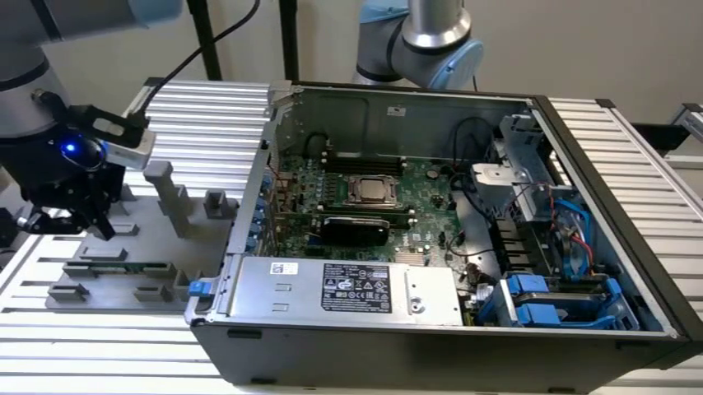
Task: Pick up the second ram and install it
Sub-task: 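Pick up the second ram and move it above second insertion slot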
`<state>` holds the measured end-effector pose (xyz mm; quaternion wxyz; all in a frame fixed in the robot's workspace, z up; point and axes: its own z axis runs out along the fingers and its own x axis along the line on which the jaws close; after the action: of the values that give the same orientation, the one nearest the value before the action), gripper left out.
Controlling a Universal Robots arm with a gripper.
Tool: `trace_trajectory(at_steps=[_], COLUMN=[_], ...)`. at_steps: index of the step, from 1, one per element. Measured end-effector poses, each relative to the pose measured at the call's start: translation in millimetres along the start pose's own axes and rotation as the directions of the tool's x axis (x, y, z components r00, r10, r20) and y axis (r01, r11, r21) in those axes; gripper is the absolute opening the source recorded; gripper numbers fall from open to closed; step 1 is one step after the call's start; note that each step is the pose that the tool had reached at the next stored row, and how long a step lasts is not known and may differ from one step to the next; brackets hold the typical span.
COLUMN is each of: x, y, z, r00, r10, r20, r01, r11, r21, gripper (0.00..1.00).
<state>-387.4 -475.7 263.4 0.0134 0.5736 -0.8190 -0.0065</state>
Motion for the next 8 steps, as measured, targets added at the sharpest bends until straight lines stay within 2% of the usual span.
trace_trajectory(at_steps=[4, 8], x=[0.0, -0.1], y=[-0.1, -0.2], z=[4.2, 7.5], r00=[0.9973, 0.9894], r10=[-0.074, -0.145], r20=[-0.0014, -0.0018], r01=[0.074, 0.145], r11=[0.9973, 0.9894], r21=[0.0022, 0.0045], gripper=[0.0, 0.0])
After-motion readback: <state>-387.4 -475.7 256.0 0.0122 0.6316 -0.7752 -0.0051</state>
